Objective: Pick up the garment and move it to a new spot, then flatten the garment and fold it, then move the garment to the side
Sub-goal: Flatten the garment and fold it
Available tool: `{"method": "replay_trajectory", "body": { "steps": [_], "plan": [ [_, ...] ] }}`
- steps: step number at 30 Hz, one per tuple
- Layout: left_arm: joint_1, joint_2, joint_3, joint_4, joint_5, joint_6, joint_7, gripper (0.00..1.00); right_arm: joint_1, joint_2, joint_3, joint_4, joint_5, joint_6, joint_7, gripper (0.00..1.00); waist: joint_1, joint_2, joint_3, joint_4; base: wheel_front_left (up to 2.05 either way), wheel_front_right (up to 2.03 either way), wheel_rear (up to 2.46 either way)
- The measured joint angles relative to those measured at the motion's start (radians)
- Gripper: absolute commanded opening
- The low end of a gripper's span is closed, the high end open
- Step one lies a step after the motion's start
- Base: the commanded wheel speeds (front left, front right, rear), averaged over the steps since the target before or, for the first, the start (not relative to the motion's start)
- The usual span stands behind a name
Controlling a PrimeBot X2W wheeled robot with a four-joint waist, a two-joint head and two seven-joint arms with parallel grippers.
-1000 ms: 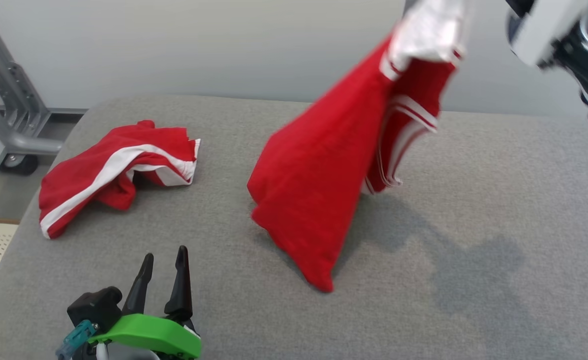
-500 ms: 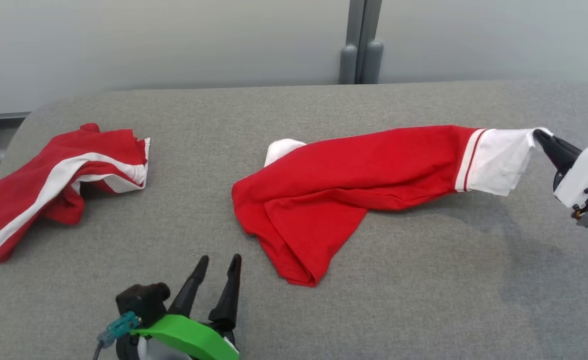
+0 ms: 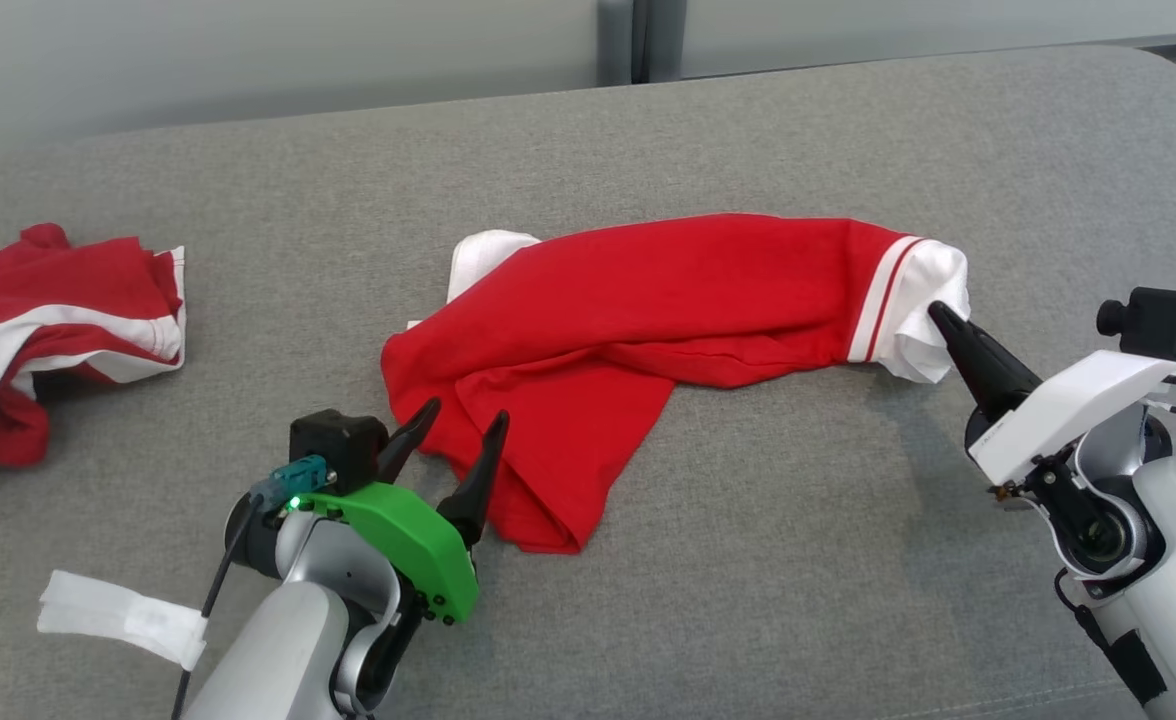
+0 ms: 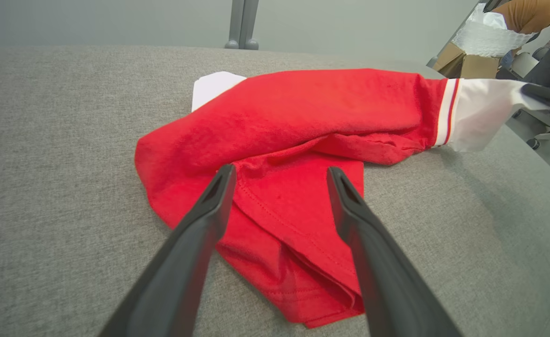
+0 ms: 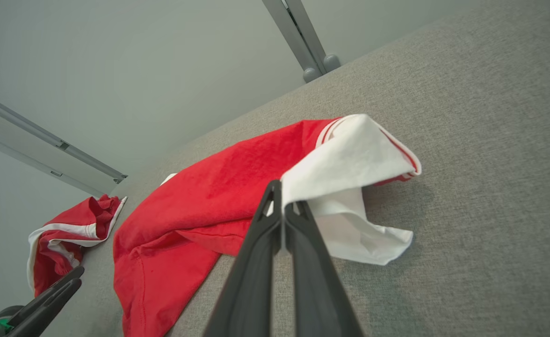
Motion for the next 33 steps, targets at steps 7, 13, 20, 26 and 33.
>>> {"method": "replay_trajectory", "body": {
  "steps": [7,13,20,26,33],
  "plan": [
    [-0.062,0.024,0.032,0.091,0.004,0.004,0.039,1.00,0.002,0.029,0.023,-0.010,-0.021,0.012,-0.057,0.00,0.0000,0.0000,0.039,-0.059,0.00,0.00,0.00],
    [-0.098,0.026,0.033,0.160,0.003,0.005,0.067,1.00,0.007,0.047,0.026,-0.008,-0.021,0.017,-0.093,0.00,0.0000,0.0000,0.062,-0.097,0.00,0.00,0.00],
    [-0.138,0.026,0.037,0.213,0.003,0.004,0.068,1.00,0.025,0.050,0.024,0.003,-0.020,0.026,-0.122,0.00,0.0000,0.0000,0.072,-0.109,0.00,0.00,0.00],
    [-0.156,0.026,0.034,0.252,0.003,-0.001,0.067,1.00,0.031,0.051,0.029,0.016,-0.020,0.026,-0.132,0.00,0.0000,0.0000,0.068,-0.108,0.00,0.00,0.00],
    [-0.164,0.019,0.030,0.299,0.003,-0.019,0.062,1.00,0.045,0.053,0.043,0.026,-0.021,0.035,-0.139,0.00,0.0000,0.0000,0.060,-0.108,0.00,0.00,0.00]
  ]
}}
